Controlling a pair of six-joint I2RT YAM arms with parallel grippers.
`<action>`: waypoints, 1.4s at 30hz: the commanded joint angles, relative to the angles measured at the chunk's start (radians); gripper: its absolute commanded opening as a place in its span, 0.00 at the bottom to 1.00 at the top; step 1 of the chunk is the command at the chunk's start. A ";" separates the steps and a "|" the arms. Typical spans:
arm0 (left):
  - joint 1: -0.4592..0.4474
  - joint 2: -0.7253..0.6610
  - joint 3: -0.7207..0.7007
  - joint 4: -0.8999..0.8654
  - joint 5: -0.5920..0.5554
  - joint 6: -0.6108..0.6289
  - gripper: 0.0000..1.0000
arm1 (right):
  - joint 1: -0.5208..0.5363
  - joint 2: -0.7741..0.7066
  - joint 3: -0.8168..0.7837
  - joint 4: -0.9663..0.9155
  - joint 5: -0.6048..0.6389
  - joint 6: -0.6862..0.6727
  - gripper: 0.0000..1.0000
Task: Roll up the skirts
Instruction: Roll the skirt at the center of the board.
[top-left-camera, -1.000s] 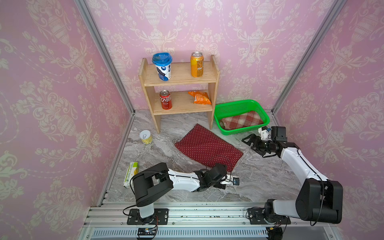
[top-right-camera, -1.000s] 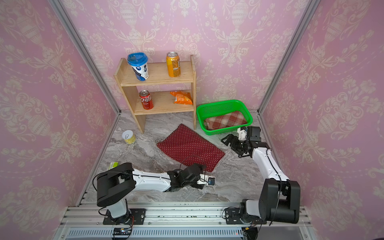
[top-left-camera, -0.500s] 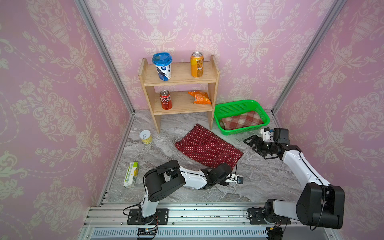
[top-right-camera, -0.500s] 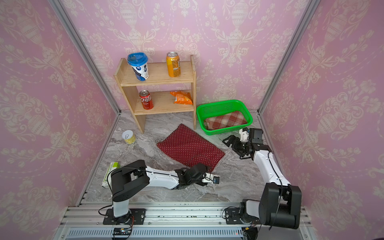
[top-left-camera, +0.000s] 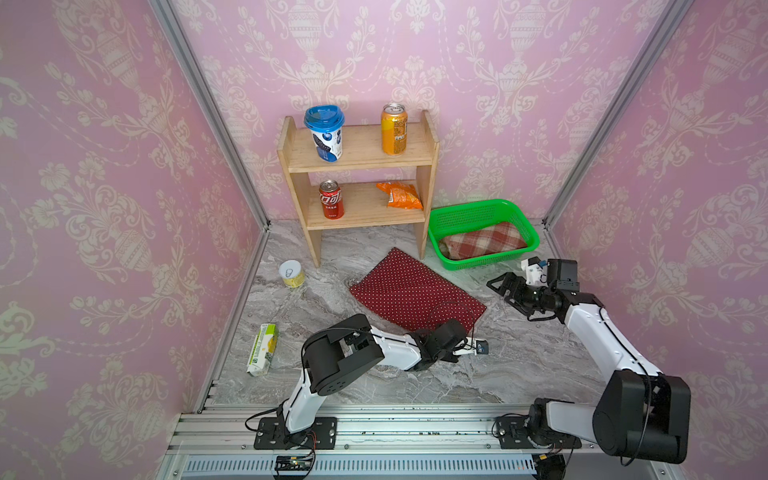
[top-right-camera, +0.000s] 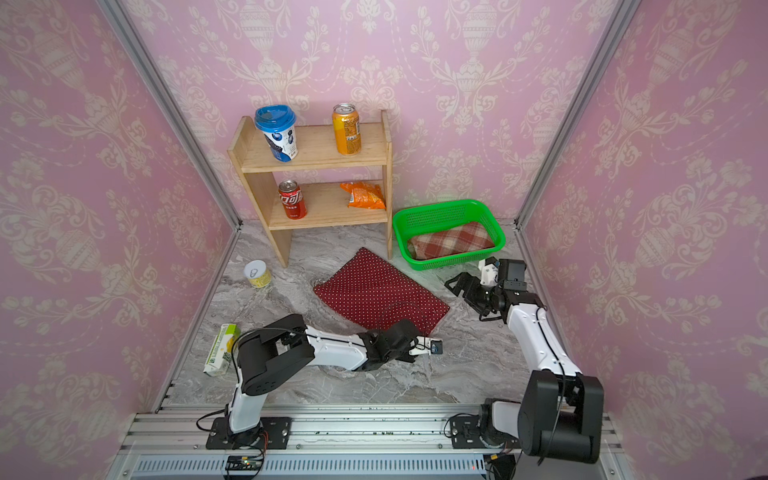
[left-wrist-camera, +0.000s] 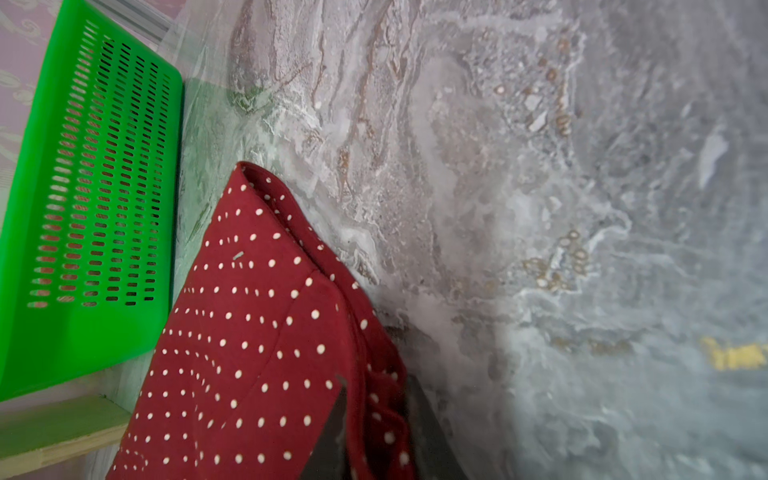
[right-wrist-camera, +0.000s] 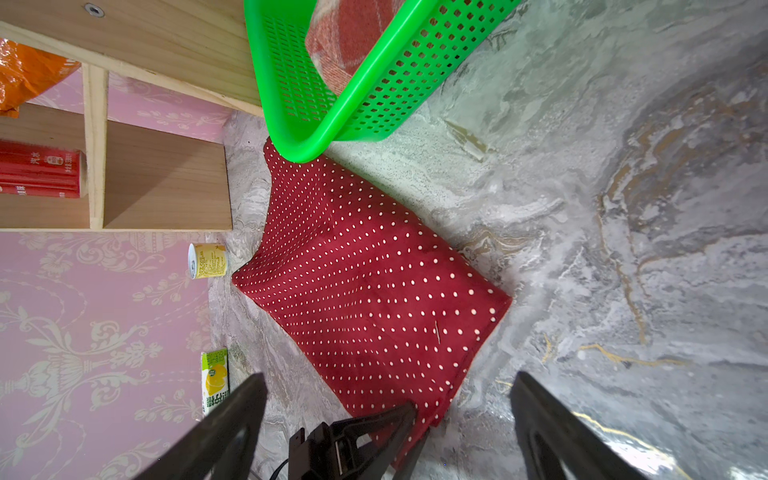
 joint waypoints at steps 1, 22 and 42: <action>0.010 0.014 -0.006 -0.067 -0.049 -0.073 0.16 | -0.007 -0.037 -0.023 0.013 0.004 0.023 0.93; 0.163 -0.320 -0.517 0.346 -0.034 -1.159 0.12 | 0.079 -0.003 -0.064 -0.012 -0.034 0.005 0.91; 0.455 -0.238 -0.515 0.409 0.302 -1.372 0.15 | 0.288 0.150 -0.136 0.089 0.040 -0.042 0.85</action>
